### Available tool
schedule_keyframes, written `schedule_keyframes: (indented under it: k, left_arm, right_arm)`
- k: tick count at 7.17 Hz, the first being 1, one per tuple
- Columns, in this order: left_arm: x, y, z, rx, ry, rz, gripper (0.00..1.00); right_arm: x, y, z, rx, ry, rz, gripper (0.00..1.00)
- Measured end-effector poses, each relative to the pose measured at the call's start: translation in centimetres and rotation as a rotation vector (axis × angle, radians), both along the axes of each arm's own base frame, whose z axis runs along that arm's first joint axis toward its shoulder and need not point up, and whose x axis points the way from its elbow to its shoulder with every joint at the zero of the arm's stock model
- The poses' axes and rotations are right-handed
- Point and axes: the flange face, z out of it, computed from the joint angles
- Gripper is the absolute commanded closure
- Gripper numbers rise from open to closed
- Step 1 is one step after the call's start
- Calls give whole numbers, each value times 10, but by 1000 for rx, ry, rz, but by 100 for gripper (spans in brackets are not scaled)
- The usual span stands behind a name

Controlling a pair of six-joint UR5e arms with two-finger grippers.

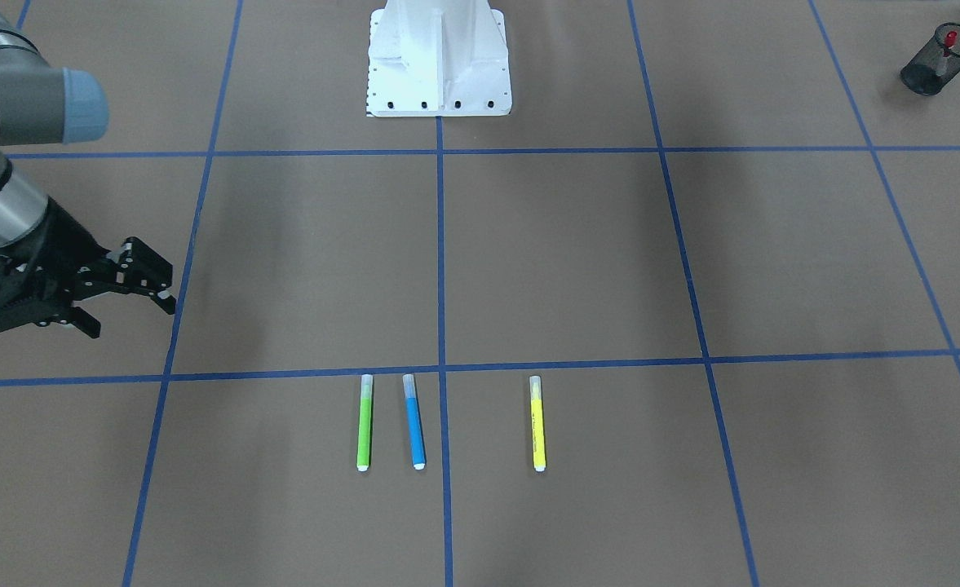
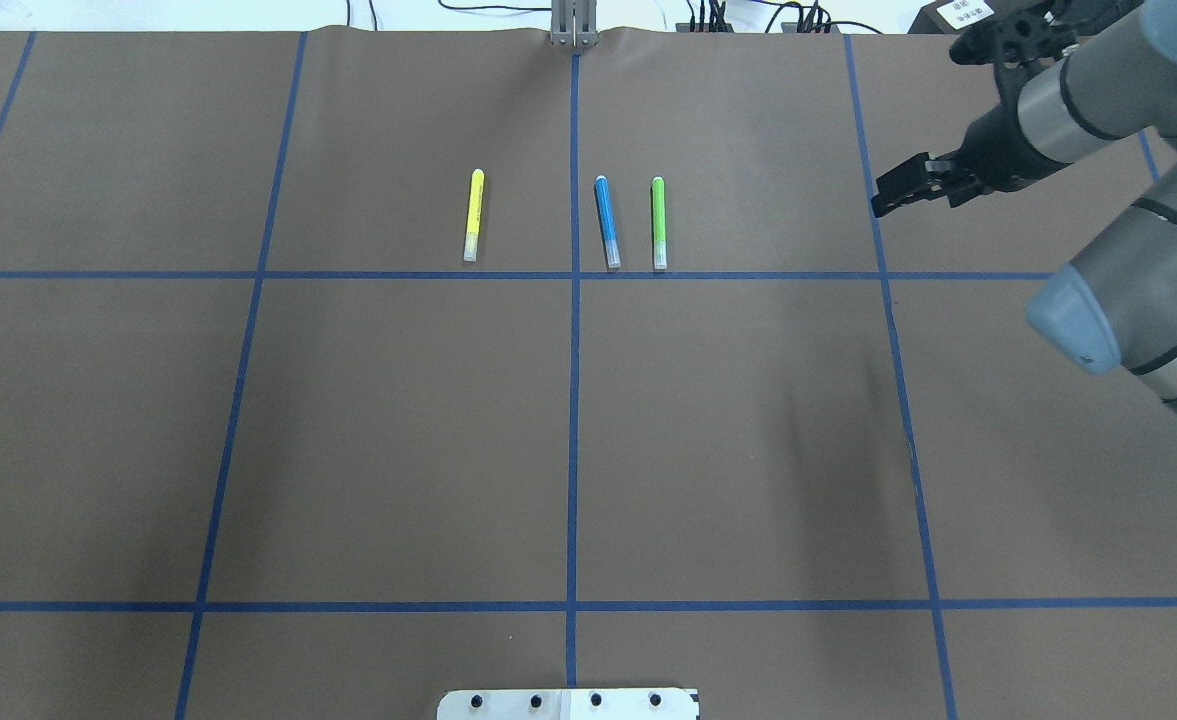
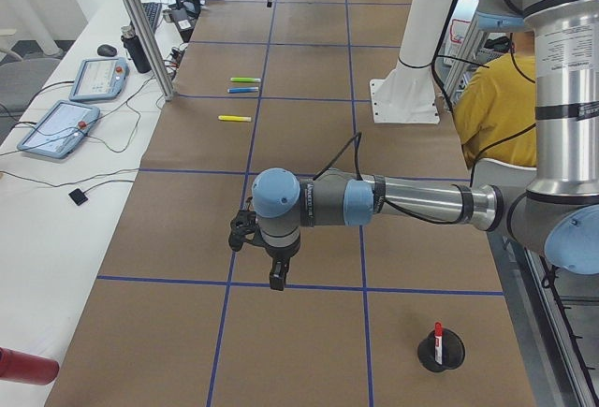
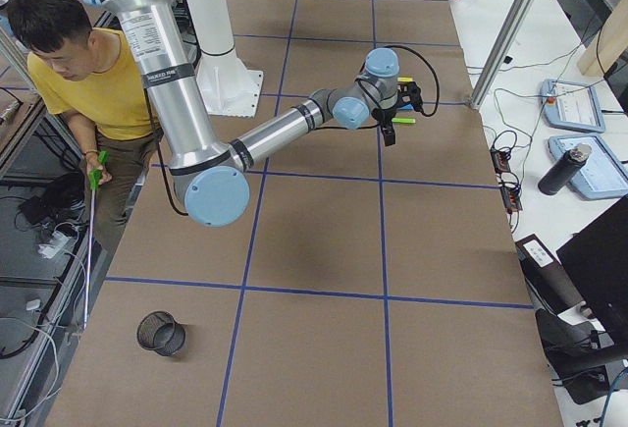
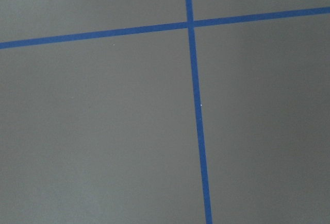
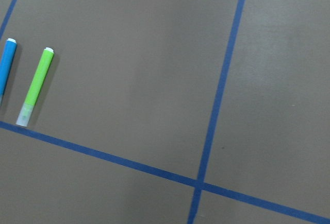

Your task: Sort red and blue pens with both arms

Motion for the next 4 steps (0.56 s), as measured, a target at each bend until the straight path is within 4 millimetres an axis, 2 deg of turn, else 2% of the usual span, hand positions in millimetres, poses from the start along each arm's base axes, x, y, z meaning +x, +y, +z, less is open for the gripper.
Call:
schedule_keyframes:
  k: [3,4]
  left_arm:
    - [1,-4,-5,26,4,3,0]
    - [1,-4,-5,28,4,3,0]
  right_arm:
    - [-101,-20,-69,-77,71,42,0]
    - [-148,-31,-99,-100,85,59,0]
